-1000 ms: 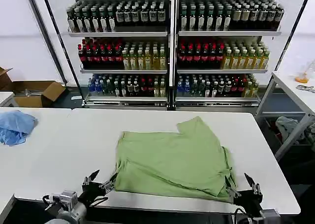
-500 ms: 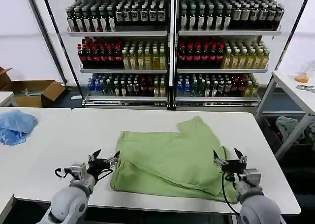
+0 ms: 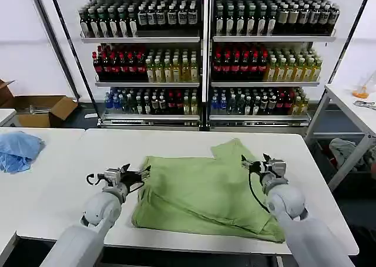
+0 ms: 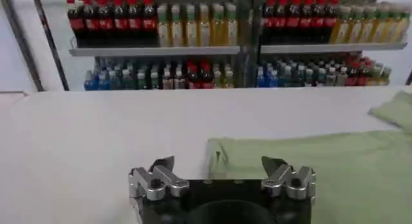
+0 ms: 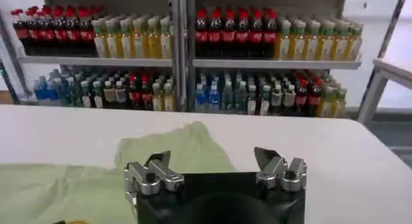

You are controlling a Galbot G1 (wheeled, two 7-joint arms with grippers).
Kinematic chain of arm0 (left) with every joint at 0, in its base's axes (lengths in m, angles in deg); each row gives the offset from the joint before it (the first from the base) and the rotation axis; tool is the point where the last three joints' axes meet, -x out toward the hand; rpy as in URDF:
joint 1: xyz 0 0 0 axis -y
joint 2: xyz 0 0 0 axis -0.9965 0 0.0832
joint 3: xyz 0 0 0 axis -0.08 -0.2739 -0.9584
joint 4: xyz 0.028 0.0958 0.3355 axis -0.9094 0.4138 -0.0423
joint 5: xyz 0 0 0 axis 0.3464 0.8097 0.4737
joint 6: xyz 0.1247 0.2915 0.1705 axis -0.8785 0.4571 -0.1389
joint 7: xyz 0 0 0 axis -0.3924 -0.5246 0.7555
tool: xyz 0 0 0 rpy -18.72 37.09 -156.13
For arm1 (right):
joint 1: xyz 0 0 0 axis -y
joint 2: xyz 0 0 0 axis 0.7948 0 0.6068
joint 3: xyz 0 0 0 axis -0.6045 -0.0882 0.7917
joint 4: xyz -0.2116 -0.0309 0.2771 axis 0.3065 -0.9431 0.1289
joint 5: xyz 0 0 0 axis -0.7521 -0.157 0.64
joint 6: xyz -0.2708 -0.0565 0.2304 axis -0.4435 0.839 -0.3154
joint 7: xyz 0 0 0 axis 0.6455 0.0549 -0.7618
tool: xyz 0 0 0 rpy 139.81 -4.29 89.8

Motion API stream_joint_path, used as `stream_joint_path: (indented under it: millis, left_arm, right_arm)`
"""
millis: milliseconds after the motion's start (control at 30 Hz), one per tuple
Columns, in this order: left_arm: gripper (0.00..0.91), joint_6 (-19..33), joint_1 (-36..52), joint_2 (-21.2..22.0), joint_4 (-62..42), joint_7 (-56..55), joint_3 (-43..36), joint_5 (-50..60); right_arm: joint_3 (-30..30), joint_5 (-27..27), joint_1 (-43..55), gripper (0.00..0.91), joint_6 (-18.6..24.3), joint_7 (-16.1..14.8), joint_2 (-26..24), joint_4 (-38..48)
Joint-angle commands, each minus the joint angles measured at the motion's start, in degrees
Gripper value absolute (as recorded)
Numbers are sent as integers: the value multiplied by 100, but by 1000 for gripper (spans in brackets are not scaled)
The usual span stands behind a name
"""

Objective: Fold and organize the clothes.

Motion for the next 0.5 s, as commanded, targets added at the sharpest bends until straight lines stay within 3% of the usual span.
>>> stream_joint_path:
  millis: [33,500]
  left_arm:
    - [907,-29,862,184,-988,-11,-386,-6]
    - [907,86,1288,427,-1703,25,-558,109]
  right_arm:
    - [-562,133,1288,907,-49,-88,343,1581]
    - [-620,-139,1771,907,136,-398,868,3090]
